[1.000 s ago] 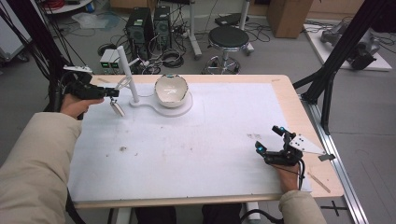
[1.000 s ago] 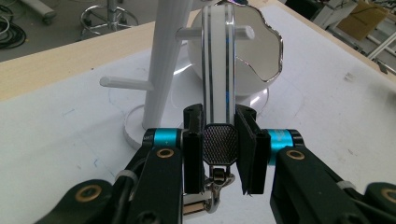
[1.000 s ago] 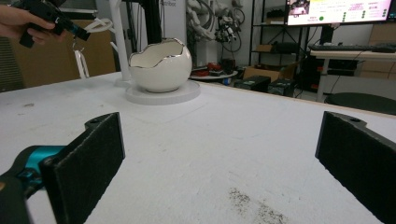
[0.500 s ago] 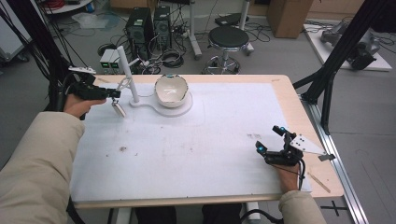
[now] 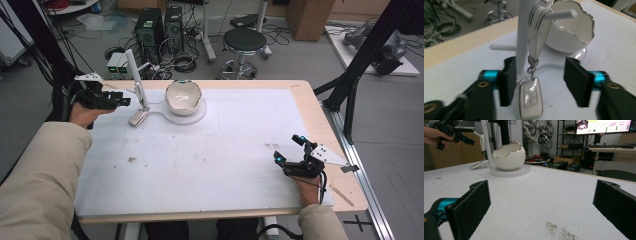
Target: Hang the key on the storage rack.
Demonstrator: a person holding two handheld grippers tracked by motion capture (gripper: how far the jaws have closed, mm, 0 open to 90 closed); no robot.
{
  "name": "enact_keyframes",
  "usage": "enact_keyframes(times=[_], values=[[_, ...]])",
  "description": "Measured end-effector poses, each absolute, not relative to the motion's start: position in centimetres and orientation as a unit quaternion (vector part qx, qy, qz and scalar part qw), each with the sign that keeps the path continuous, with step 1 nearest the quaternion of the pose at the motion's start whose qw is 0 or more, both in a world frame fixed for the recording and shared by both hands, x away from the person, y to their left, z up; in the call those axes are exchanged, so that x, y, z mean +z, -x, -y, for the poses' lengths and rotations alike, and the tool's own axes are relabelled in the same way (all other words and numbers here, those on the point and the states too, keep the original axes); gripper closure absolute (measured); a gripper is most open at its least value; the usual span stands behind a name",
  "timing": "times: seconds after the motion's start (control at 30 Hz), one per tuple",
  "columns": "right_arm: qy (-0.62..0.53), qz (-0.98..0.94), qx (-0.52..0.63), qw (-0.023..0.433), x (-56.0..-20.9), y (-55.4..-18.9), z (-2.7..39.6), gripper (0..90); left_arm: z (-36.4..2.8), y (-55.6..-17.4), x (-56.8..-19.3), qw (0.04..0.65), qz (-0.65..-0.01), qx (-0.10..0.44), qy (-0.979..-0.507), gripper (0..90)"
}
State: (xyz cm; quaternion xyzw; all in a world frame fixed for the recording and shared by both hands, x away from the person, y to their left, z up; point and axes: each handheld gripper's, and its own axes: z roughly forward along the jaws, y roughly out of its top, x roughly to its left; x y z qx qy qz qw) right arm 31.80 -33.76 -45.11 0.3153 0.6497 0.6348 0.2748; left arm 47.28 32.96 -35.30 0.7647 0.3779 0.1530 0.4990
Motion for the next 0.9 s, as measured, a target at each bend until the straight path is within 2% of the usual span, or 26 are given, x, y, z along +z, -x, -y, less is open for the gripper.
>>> enact_keyframes(times=[0.1, 0.2, 0.3, 0.5, 0.7, 0.9], values=[[-0.315, -0.649, 0.635, 0.276, -45.1, -31.8, 33.7, 0.4, -33.4, -46.6, -35.0, 0.522, -0.379, 0.148, -0.750, 23.9], [-0.318, -0.649, 0.634, 0.276, -45.1, -31.7, 33.7, 0.4, -33.3, -45.6, -34.5, 0.522, -0.390, 0.156, -0.742, 1.9], [-0.318, -0.647, 0.635, 0.278, -45.1, -31.8, 33.7, 0.4, -33.1, -43.9, -33.9, 0.548, -0.359, 0.195, -0.730, 1.7], [-0.319, -0.648, 0.635, 0.274, -45.1, -31.7, 33.8, 0.4, -32.2, -41.0, -33.6, 0.557, -0.331, 0.215, -0.731, 1.7], [-0.318, -0.647, 0.635, 0.277, -45.2, -31.7, 33.7, 0.4, -31.0, -37.7, -35.1, 0.584, -0.312, 0.211, -0.719, 1.7], [-0.315, -0.648, 0.634, 0.280, -45.2, -31.8, 33.7, 0.4, -30.5, -35.1, -36.6, 0.595, -0.302, 0.234, -0.707, 1.7]])
